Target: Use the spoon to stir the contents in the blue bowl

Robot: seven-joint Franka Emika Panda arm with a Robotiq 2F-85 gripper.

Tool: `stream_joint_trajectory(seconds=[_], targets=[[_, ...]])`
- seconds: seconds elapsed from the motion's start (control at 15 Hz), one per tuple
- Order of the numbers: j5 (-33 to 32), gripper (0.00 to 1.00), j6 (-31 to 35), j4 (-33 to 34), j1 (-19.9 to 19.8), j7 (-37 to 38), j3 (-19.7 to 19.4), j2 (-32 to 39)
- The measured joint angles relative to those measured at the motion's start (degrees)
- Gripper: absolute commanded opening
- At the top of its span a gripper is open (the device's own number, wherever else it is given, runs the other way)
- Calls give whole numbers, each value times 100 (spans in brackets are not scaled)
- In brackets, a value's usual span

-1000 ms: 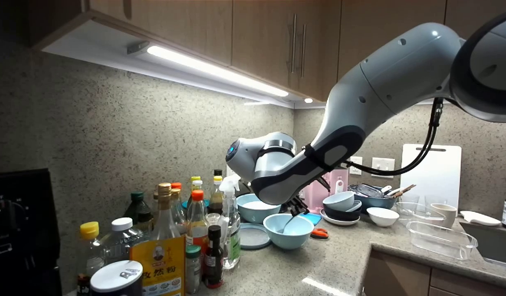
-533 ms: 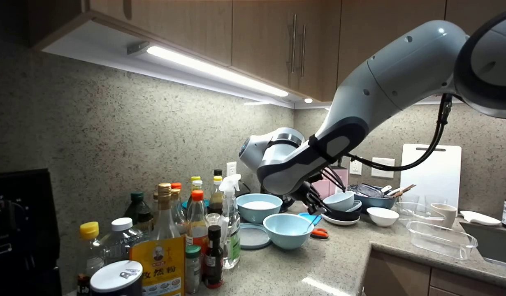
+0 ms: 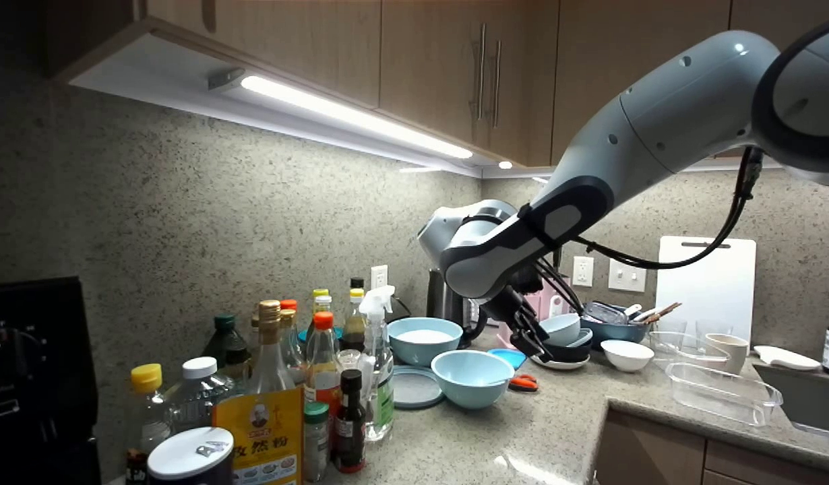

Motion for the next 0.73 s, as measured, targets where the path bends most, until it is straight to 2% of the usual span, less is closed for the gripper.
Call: stream_joint_trajectory(seconds=[0.13, 0.2, 0.33, 0.73], targets=[[75, 99, 136, 2, -16, 27, -8, -35], [152, 86, 225, 11, -17, 86, -8, -59], [394, 99, 371, 33, -19, 164, 2, -129], [481, 99, 376, 37, -22, 177, 16, -188]])
